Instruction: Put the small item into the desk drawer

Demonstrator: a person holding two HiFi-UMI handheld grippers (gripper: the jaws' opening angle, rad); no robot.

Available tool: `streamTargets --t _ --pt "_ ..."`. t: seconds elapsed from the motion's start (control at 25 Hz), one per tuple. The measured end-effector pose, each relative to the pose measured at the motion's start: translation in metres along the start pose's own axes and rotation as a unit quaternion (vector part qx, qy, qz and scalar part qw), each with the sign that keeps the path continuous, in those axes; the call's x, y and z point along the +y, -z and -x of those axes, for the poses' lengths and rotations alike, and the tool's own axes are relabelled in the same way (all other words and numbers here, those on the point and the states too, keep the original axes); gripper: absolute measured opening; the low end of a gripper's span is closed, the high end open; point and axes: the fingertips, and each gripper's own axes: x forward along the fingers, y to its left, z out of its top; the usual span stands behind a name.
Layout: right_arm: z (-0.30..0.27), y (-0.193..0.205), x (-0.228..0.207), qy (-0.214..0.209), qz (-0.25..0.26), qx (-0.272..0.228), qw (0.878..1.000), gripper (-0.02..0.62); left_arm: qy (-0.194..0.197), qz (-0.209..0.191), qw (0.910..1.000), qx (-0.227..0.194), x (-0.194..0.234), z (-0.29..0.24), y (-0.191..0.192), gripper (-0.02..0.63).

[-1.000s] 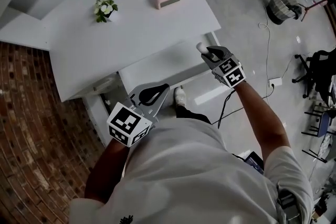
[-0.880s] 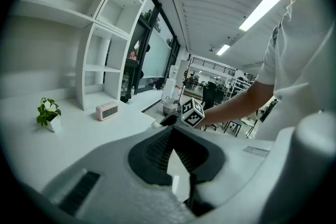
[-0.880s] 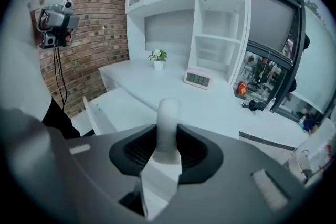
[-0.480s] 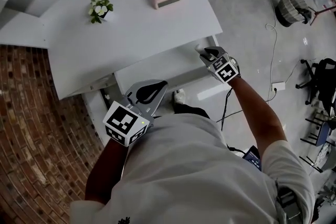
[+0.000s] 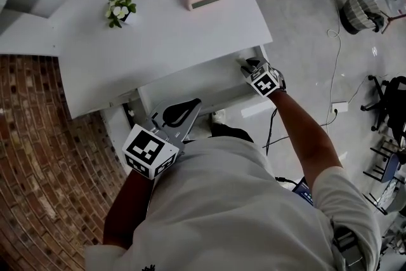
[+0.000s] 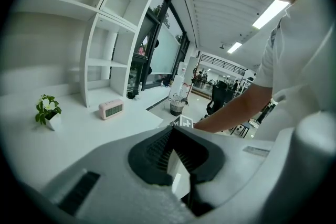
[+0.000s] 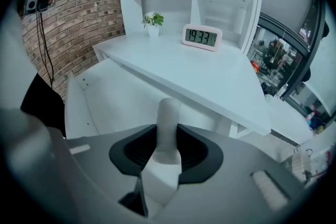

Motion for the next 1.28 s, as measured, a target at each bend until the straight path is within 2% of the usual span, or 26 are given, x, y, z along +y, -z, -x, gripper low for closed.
streamTargets --t 0.36,0.88,1.28 --pt "-0.036 0.006 -0.011 0.005 -0.053 0.031 0.998 0.134 -0.013 0.019 0.9997 0.009 0.011 -0.004 0.003 0.006" --pt "-0.065 0.015 -0.022 0.011 -0.09 0.061 0.994 0.135 -0.03 0.031 0.9989 0.015 0.024 -0.006 0.003 0.006" --pt "-0.077 0.026 -0.019 -0.005 -0.109 0.082 0.991 0.144 -0.035 0.03 0.9988 0.015 0.028 -0.008 0.002 0.006"
